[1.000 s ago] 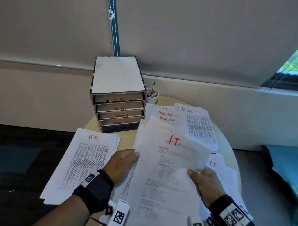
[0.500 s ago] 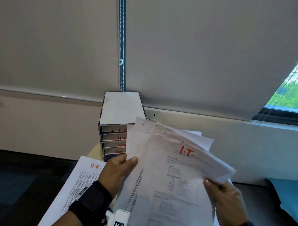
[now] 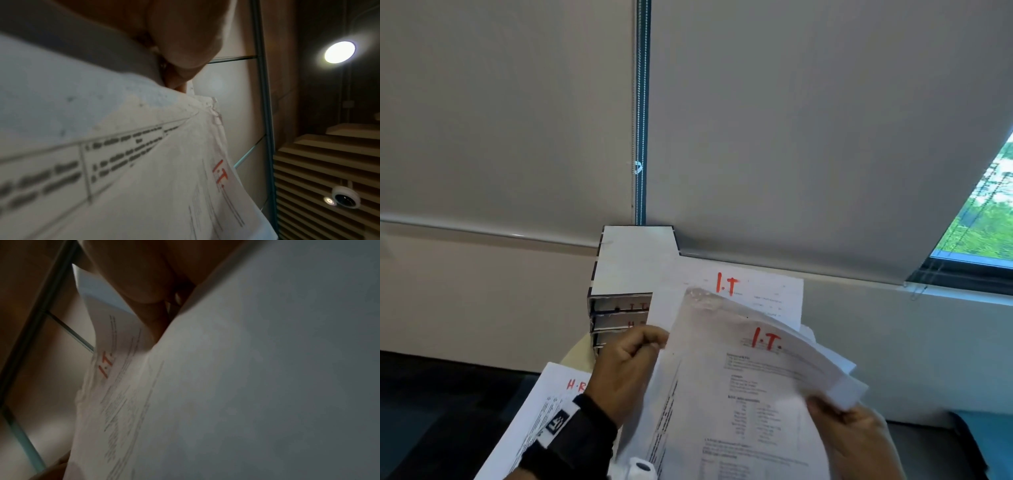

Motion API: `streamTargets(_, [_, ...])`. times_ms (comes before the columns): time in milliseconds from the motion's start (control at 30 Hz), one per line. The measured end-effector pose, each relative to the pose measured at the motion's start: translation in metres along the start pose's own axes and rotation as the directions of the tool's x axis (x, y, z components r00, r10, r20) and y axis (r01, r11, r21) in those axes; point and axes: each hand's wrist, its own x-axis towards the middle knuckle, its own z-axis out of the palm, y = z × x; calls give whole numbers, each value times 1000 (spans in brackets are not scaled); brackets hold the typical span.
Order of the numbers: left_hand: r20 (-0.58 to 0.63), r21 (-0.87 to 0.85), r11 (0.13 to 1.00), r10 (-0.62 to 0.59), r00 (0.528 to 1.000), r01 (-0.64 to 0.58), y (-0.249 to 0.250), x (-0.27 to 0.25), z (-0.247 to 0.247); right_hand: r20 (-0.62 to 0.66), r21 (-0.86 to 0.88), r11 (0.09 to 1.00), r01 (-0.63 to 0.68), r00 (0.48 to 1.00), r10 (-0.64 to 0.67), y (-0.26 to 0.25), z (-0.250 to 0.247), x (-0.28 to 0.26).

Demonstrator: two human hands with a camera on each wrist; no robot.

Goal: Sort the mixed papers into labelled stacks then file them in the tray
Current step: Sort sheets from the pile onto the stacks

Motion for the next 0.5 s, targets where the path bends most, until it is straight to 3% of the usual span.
streamTargets(67, [153, -90, 994, -42, 987, 57, 5, -6, 2, 17, -24, 1000, -13, 1000, 13, 0, -1, -1])
streamTargets(133, [196, -85, 994, -56, 979, 74, 6, -10, 5, 28, -11, 999, -37, 999, 37, 3, -3, 2])
streamTargets(233, [134, -37, 996, -74, 988, 80, 8, -11, 13, 43, 10, 999, -53, 998, 52, 2, -2, 2])
streamTargets(500, [-51, -287, 951, -137, 989, 117, 15, 0, 22, -19, 38, 999, 7, 1000, -6, -3, -8, 2])
